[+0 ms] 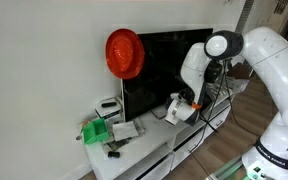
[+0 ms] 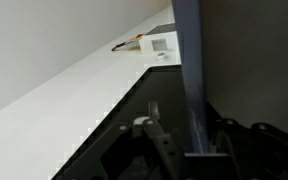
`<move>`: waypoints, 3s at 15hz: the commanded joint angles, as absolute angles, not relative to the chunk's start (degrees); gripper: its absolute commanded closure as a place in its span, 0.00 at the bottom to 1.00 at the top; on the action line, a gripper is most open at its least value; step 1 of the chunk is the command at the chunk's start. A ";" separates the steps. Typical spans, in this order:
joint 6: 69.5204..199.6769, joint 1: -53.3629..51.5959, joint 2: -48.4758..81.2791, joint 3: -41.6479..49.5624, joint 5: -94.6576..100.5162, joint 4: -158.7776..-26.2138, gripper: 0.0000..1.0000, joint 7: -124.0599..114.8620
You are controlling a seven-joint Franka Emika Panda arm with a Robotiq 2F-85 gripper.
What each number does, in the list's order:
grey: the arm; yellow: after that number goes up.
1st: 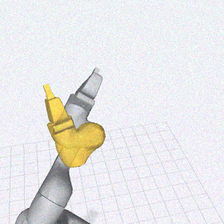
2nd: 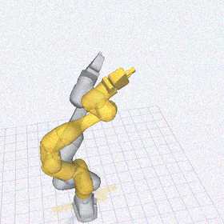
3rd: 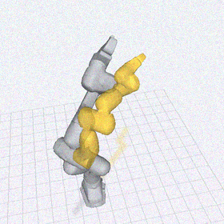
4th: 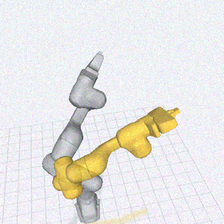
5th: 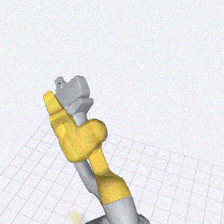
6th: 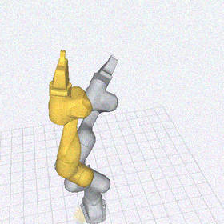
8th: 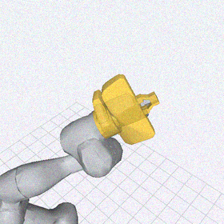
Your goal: Pick up the shoe box lid and cover the shoe box with the shoe box lid firmly
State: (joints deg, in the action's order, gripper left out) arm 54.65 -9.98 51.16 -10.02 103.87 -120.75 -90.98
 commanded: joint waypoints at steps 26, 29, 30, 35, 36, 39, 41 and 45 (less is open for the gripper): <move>96.44 -6.26 29.14 -16.19 93.89 -132.29 0.00 -71.68; 102.52 -6.08 26.17 -16.06 91.35 -133.71 0.00 -68.30; 104.38 -6.11 25.36 -15.93 90.43 -134.02 0.00 -67.42; 114.27 -4.79 17.03 -15.17 83.04 -136.60 0.00 -59.35; 115.48 -4.43 15.10 -14.66 80.85 -136.95 0.00 -57.09; 122.41 -1.62 8.74 -12.28 71.38 -137.64 0.00 -45.54; 127.34 -0.03 4.82 -9.81 64.07 -138.02 0.00 -37.55; 131.93 1.56 -1.82 -4.45 48.00 -138.94 0.00 -22.93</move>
State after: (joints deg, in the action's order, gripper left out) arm 128.55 0.73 4.38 -7.48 57.29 -135.85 -31.63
